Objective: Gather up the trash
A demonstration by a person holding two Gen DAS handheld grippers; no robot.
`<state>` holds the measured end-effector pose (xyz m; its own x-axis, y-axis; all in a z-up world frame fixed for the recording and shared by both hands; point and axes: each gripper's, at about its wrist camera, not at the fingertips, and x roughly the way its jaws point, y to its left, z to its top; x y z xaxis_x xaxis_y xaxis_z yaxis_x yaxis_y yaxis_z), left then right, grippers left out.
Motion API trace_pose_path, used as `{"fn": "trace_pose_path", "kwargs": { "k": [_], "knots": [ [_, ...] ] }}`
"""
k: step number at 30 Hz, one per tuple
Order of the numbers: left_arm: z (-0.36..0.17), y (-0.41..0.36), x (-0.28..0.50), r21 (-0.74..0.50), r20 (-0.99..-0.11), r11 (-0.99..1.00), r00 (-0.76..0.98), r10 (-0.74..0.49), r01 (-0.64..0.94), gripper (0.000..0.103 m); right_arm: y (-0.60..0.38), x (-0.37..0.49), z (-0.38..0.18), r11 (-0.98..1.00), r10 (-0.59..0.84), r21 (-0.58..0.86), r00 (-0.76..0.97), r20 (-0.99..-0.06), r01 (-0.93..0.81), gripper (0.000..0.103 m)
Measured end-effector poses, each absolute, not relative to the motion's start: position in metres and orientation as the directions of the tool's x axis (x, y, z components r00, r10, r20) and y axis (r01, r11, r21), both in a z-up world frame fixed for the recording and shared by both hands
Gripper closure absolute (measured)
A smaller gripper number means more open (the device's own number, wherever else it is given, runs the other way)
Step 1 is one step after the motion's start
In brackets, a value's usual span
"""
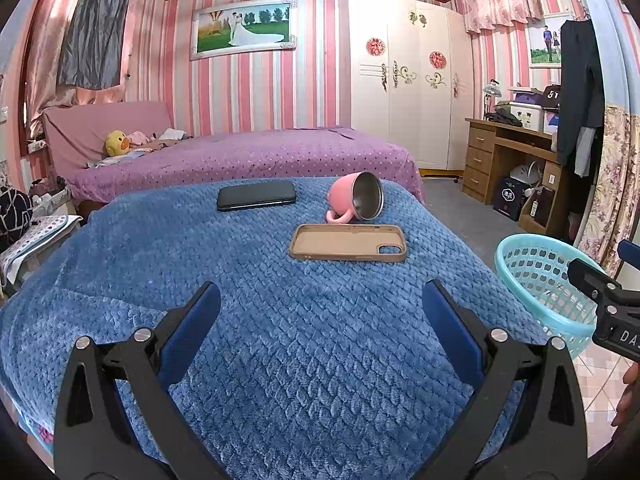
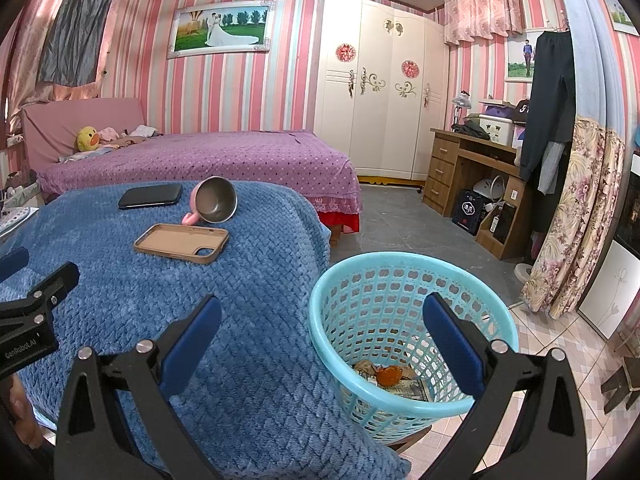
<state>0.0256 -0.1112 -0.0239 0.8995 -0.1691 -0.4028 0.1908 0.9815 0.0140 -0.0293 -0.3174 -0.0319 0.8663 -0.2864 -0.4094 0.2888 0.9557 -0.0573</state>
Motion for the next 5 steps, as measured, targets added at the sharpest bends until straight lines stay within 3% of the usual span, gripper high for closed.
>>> {"fn": "trace_pose_path", "kwargs": {
  "k": [5],
  "knots": [
    [-0.0236, -0.1111, 0.0255, 0.014, -0.402, 0.982, 0.9, -0.168, 0.19, 0.005, -0.3169, -0.0283, -0.0317, 0.955, -0.287, -0.056, 0.865, -0.411, 0.29, 0.005]
  ]
}}
